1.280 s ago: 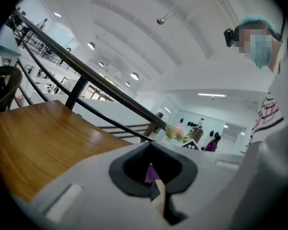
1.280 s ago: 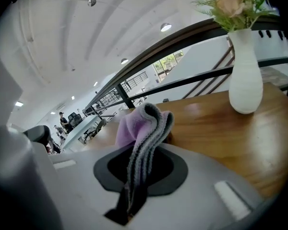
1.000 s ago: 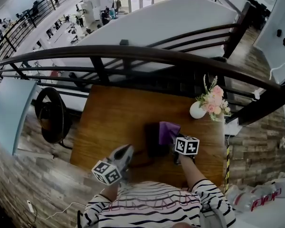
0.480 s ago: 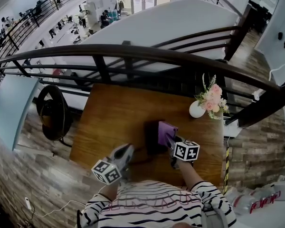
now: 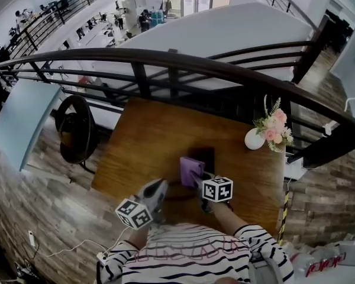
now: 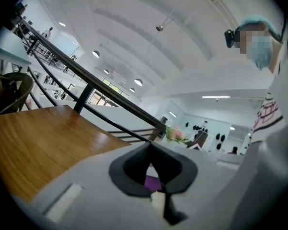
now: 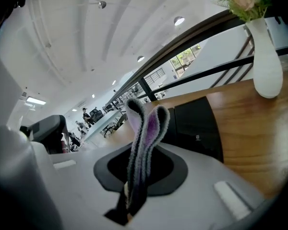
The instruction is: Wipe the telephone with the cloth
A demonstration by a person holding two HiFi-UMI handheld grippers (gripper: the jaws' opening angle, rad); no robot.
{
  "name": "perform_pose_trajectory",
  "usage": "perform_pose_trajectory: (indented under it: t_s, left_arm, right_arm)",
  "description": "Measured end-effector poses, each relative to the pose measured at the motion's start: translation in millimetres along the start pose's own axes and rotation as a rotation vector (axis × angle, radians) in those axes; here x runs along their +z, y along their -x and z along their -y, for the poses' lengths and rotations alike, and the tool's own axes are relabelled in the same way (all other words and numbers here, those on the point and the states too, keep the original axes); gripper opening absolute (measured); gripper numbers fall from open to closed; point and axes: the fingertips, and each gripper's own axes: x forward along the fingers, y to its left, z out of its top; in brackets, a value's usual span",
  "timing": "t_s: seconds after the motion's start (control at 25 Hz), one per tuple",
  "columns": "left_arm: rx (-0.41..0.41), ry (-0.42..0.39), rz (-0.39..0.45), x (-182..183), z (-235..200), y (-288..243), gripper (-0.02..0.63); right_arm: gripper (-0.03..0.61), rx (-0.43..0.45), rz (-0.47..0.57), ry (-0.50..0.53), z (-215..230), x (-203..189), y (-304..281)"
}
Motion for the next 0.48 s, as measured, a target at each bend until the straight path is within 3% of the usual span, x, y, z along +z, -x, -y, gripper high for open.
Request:
perform_pose_trajectory:
  t_s: [0.2, 0.48]
  left_arm:
    - [0.009, 0.003, 0.007, 0.4, 2.7, 4.3, 0.002]
    - [-0.038, 0.003, -0.009, -6.8, 16.7, -9.2, 0.002]
  right_arm:
    - [0.038, -0.082, -0.02, 0.046, 22.1, -4.4, 1.6]
    - [0.037, -0.224, 0.01, 0.003, 75.6, -3.4, 41.6]
